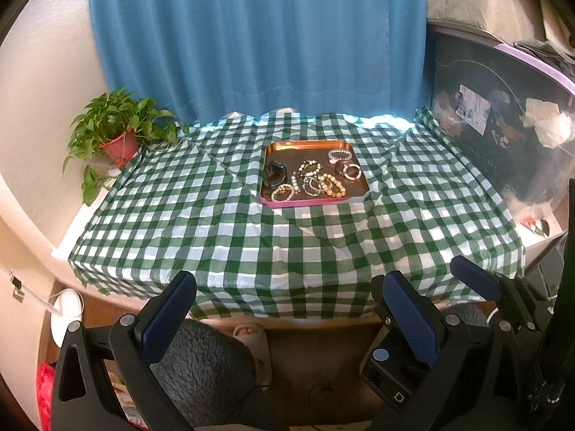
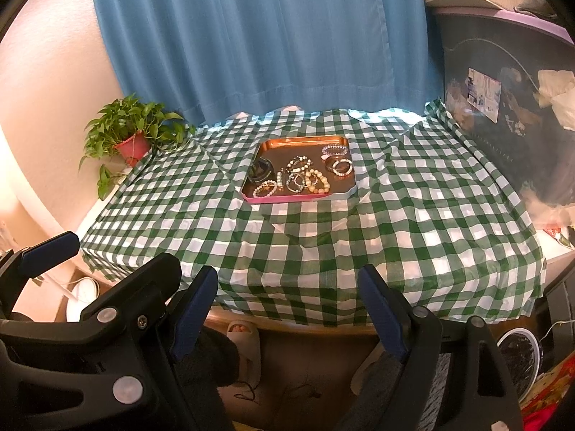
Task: Organize jewelry
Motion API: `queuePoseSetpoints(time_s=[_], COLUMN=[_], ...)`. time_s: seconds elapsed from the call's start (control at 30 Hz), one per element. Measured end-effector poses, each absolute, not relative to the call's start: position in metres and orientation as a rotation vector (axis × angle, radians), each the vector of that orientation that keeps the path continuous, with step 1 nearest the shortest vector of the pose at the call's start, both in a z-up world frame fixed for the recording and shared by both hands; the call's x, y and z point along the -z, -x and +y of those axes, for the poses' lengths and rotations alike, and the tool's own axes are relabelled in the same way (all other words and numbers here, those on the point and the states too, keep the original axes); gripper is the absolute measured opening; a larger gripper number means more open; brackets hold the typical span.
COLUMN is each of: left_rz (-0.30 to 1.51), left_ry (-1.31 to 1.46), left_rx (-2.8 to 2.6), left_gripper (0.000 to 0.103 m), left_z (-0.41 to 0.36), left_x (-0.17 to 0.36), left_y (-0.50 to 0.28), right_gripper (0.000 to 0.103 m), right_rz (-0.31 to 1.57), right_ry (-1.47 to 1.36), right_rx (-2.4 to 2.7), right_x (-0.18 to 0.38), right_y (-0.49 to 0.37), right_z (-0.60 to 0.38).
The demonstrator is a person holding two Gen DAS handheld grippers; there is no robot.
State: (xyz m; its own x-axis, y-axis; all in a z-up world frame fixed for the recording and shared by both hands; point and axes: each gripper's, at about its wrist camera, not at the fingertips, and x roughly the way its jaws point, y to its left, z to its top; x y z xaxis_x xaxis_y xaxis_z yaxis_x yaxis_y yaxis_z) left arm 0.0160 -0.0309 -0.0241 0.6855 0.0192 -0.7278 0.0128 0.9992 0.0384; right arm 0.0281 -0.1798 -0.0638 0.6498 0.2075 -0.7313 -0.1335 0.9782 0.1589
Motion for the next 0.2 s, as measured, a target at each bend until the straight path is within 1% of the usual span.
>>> queuePoseSetpoints(time_s=[0.2], left_rz=[0.83], left_ry=[-0.046], left_rx=[-0.007], left_gripper=[0.103], left_z=[-0.031], left_x=[0.0322], left_y=[-0.0168], right_gripper=[0.08], right_rz=[0.855], right_ry=[-0.095], right_rx=[-0.199], right_x=[0.0679], right_y=[-0.0301], right_z=[-0.1777])
